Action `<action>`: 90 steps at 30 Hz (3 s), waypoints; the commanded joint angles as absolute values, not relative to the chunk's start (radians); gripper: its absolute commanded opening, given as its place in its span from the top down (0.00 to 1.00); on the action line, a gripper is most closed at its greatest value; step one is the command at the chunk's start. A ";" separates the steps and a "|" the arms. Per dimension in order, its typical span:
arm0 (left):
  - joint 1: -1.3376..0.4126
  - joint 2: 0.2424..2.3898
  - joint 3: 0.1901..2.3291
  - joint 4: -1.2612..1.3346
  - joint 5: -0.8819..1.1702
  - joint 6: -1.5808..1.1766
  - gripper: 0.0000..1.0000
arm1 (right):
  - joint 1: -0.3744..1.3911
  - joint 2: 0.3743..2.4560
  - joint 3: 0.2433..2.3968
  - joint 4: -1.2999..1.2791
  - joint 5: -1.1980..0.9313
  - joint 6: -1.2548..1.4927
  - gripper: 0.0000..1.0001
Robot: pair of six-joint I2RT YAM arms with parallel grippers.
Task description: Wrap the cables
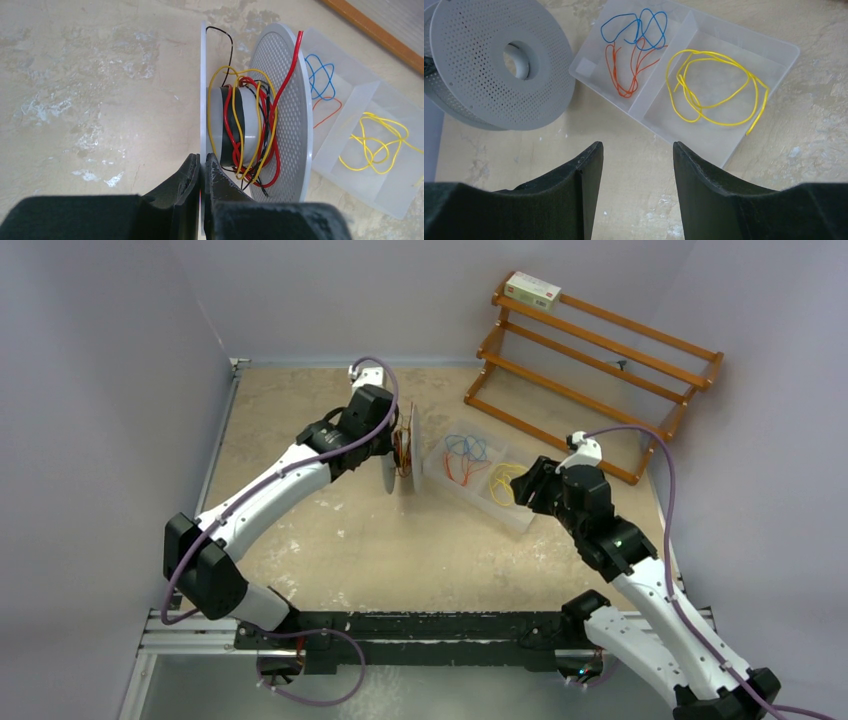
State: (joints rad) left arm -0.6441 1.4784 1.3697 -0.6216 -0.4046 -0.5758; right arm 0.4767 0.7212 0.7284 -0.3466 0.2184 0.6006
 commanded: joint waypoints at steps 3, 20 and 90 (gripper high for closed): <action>-0.647 1.494 1.434 -0.502 -0.514 -0.565 1.00 | 0.475 0.694 0.744 -0.339 0.233 0.589 0.44; -0.647 1.603 1.494 -0.376 -0.670 -0.659 1.00 | 0.475 0.709 0.743 -0.337 0.219 0.583 0.43; -0.643 1.803 1.614 -0.306 -0.729 -0.679 0.60 | 0.474 0.704 0.732 -0.329 0.207 0.584 0.42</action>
State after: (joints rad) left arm -0.6437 1.8351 1.5867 -0.3588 -0.7128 -0.6773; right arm 0.4767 0.7063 0.7284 -0.3542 0.2142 0.5999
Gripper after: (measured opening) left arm 0.352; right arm 0.580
